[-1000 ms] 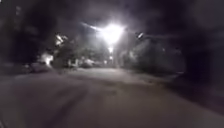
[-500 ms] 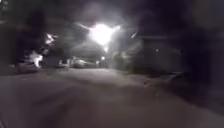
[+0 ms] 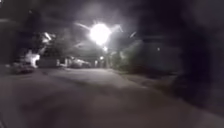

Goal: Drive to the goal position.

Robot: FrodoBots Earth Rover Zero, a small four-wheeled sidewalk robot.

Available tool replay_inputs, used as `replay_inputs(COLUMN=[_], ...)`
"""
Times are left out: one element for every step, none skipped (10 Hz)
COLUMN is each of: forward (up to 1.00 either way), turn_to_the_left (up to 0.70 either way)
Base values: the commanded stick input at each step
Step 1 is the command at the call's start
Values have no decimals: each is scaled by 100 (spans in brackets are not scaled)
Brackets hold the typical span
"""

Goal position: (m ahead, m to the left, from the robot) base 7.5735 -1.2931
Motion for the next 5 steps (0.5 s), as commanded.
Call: replay_inputs(forward=[70, 70, 70, 70, 70], turn_to_the_left=[0, 0, 0, 0, 0])
